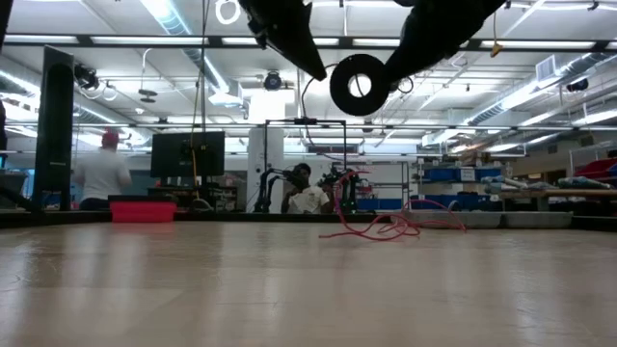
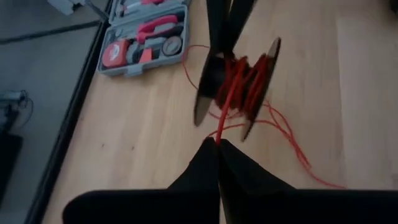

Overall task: Coil cords
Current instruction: Coil the red wire onto the black spool

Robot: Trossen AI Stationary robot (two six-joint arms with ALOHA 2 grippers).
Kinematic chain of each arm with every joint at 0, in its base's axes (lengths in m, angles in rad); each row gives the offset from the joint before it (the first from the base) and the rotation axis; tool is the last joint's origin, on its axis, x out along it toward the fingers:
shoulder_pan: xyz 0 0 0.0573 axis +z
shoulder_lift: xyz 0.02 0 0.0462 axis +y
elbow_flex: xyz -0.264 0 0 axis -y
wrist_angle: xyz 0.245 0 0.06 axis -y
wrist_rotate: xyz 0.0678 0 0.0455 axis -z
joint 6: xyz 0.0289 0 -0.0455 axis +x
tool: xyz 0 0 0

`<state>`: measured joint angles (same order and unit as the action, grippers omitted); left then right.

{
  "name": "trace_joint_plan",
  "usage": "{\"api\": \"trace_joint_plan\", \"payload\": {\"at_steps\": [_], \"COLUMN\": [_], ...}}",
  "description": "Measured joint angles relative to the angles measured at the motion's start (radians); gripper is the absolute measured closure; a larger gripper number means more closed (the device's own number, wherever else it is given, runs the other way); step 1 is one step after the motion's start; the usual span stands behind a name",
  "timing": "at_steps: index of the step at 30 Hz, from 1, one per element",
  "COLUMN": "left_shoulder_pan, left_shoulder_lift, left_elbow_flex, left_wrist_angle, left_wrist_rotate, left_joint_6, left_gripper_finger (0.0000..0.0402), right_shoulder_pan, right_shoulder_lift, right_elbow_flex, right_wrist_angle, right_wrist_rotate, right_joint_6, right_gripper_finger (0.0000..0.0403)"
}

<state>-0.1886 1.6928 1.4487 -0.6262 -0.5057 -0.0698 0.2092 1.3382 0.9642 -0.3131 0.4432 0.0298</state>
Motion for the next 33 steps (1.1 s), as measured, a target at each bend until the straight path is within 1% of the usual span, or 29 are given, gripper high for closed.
{"api": "trace_joint_plan", "payload": {"at_steps": [6, 9, 14, 19, 22, 28, 33], "left_shoulder_pan": [-0.001, -0.008, -0.035, -0.058, -0.06, -0.06, -0.06], "left_shoulder_lift": [0.0, -0.001, -0.001, -0.002, -0.002, -0.002, -0.002], "left_elbow_flex": [-0.034, -0.058, -0.144, -0.242, -0.292, -0.357, -0.372], "left_wrist_angle": [0.051, 0.101, 0.29, 0.485, 0.565, 0.663, 0.689], "left_wrist_rotate": [0.013, 0.043, 0.078, 0.103, 0.103, 0.102, 0.044], "left_joint_6": [0.068, 0.1, 0.18, 0.278, 0.273, 0.228, 0.182], "left_gripper_finger": [0.0401, 0.0401, 0.0401, 0.0401, 0.0401, 0.0401, 0.039], "right_shoulder_pan": [0.0, 0.0, 0.0, 0.0, 0.0, 0.0, -0.009], "right_shoulder_lift": [-0.054, -0.095, -0.151, -0.163, -0.162, -0.162, -0.162], "right_elbow_flex": [0.0, 0.0, 0.0, 0.0, 0.0, -0.001, -0.001], "right_wrist_angle": [-0.011, -0.028, -0.068, -0.091, -0.099, -0.088, -0.074], "right_wrist_rotate": [-0.061, -0.082, -0.15, -0.202, -0.221, -0.23, -0.227], "right_joint_6": [0.001, 0.011, 0.036, 0.043, 0.048, 0.069, 0.093], "right_gripper_finger": [0.0403, 0.0403, 0.0403, 0.0403, 0.0403, 0.0402, 0.0402]}}
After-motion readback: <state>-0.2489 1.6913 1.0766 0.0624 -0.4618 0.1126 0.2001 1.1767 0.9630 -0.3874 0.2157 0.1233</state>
